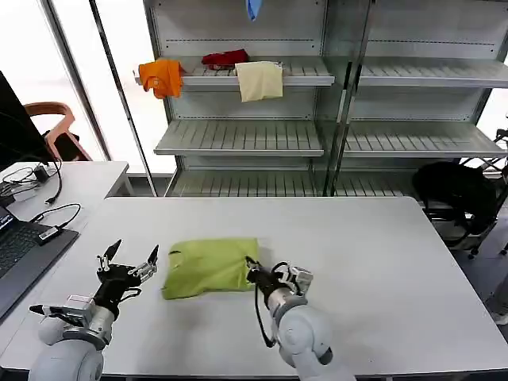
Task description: Fold and organize the clothes.
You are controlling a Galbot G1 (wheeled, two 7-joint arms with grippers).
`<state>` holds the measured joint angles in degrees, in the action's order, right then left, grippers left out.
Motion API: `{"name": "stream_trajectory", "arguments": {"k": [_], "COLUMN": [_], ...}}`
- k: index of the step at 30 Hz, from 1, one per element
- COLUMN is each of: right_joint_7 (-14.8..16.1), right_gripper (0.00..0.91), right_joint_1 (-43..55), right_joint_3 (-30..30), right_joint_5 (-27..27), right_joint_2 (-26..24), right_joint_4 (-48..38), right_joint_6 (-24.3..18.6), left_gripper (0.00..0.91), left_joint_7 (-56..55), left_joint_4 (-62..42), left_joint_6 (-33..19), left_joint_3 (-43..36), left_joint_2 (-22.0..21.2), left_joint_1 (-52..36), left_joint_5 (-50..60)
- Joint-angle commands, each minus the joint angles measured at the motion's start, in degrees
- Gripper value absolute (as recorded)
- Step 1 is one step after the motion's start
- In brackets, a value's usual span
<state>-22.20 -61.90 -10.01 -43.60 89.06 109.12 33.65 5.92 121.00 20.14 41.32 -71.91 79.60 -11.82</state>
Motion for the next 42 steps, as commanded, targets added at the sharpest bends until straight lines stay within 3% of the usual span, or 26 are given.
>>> {"name": "stream_trajectory", "arguments": {"k": [1,7,8,9,10,11,13,14,15,16,17,19,21,23,25,28,29,33,40,42], "right_joint_7": [0.20,2.45,2.49,2.71,4.06,5.52,11.02,11.55,17.54,21.86,24.16,25.25,26.51,24.78,23.96,19.43,16.24,13.43,13.79,16.14], "right_gripper": [0.000,0.000,0.151,0.403,0.907,0.907,0.907,0.907,0.907,0.907,0.907,0.907,0.907,0.907,0.907,0.907,0.907,0.907,0.907,0.907], "right_joint_1": [-3.38,-6.21,-6.28,-6.38,-6.72,-6.92,-8.35,-8.72,-10.02,-10.85,-11.30,-12.43,-13.05,-13.59,-14.06,-14.62,-14.55,-16.72,-19.30,-19.96], "right_joint_3": [-11.22,-15.92,-16.10,-16.41,-17.05,-17.15,-17.97,-18.31,-20.01,-21.66,-22.07,-22.89,-25.42,-27.68,-30.30,-33.41,-35.27,-38.97,-41.70,-42.19], "right_joint_5": [-8.65,-8.84,-8.63,-8.28,-5.89,-3.69,7.41,8.41,19.56,26.78,31.57,32.06,40.42,45.16,48.71,48.10,47.96,46.50,42.16,38.10], "right_joint_2": [-13.63,-17.04,-17.08,-17.13,-17.05,-17.01,-16.29,-16.14,-14.08,-12.47,-12.81,-15.09,-15.23,-16.73,-17.61,-18.96,-19.66,-22.30,-24.13,-24.17], "right_joint_4": [6.81,7.92,7.89,7.84,7.79,7.81,8.23,8.42,9.13,9.51,10.02,11.08,10.88,9.61,8.11,5.29,2.09,-1.02,-0.56,0.87], "right_joint_6": [0.03,0.07,0.07,0.07,0.05,0.00,-0.19,-0.21,-0.32,-0.46,-0.62,-3.00,-6.92,-12.68,-13.75,-14.76,-15.04,-16.16,-14.80,-15.27], "left_gripper": [0.907,0.907,0.907,0.907,0.907,0.907,0.907,0.907,0.907,0.907,0.907,0.907,0.907,0.907,0.907,0.907,0.907,0.907,0.907,0.907], "left_joint_7": [0.00,0.06,0.04,0.04,0.05,0.06,0.05,0.01,-0.01,-0.02,-0.05,-0.17,-0.20,-0.38,-0.42,-0.79,-1.39,-3.63,-4.19,-4.19], "left_joint_4": [-0.07,0.00,0.01,0.09,0.22,0.34,0.57,0.59,0.58,0.54,0.52,0.44,0.39,0.32,0.22,0.01,-0.32,-1.44,-3.62,-3.96], "left_joint_6": [0.01,0.37,0.42,0.52,0.64,0.61,0.42,0.39,0.37,0.38,0.37,0.38,0.26,0.25,0.14,-0.37,-0.61,0.04,0.03,0.02], "left_joint_3": [-0.23,-0.97,-1.15,-1.28,-1.41,-1.47,-1.38,-1.29,-1.11,-0.93,-0.74,-0.29,0.17,0.53,0.72,1.09,1.26,2.24,4.25,4.77], "left_joint_2": [-0.71,-1.08,-1.25,-1.40,-1.55,-1.63,-1.76,-1.76,-1.72,-1.67,-1.61,-1.34,-1.26,-1.13,-1.15,-1.14,-1.15,-0.88,-0.07,0.39], "left_joint_1": [0.21,-0.09,-0.18,-0.25,-0.27,-0.27,-0.28,-0.29,-0.29,-0.29,-0.24,-0.03,0.11,0.34,0.54,1.20,1.35,1.53,2.39,2.77], "left_joint_5": [0.10,0.39,0.39,0.36,0.29,-0.15,-1.78,-3.00,-4.30,-5.72,-6.72,-8.65,-10.01,-11.49,-12.48,-15.08,-16.48,-24.18,-29.88,-29.92]}}
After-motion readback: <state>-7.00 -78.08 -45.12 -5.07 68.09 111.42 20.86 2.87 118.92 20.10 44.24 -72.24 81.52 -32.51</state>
